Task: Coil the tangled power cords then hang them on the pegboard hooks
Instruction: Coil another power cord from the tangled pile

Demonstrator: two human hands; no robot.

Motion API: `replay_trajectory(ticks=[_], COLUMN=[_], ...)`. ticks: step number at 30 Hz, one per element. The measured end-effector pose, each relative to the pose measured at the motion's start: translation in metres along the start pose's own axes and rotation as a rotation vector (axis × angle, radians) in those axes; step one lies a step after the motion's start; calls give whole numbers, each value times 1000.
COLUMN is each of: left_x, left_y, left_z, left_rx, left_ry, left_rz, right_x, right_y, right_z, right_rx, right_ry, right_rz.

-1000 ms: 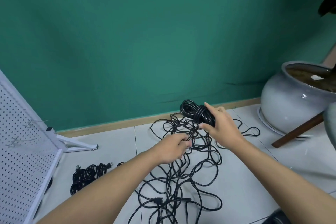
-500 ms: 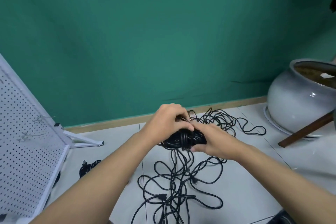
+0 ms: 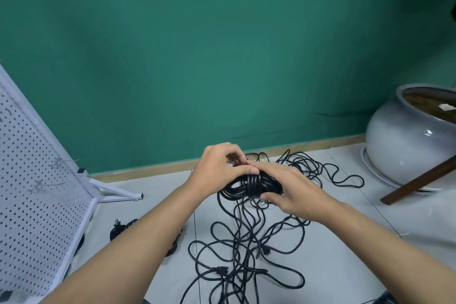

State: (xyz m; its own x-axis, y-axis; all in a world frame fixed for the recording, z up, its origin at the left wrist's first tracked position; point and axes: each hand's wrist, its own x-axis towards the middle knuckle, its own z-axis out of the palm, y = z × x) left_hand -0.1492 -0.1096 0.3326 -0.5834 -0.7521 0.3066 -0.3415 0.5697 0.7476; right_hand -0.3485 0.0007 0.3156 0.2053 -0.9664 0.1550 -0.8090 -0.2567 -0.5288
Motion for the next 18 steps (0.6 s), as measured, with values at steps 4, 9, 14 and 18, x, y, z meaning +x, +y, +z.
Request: replay_trajectory(ticks=[4, 9, 14, 18], left_x=[0, -2, -18, -21], left_y=[-5, -29, -49, -41], left_z=[-2, 1, 32, 49], left_rx=[-101, -347, -257, -228], left_ry=[-85, -92, -438, -455], left_rz=[-102, -532, -644, -558], right_x=[0, -1, -3, -4], right_y=[5, 10, 20, 25], right_z=[1, -13, -16, -15], right_rx=[-7, 100, 279, 321], right_ry=[8, 112, 211, 268], right_rz=[19, 115, 184, 211])
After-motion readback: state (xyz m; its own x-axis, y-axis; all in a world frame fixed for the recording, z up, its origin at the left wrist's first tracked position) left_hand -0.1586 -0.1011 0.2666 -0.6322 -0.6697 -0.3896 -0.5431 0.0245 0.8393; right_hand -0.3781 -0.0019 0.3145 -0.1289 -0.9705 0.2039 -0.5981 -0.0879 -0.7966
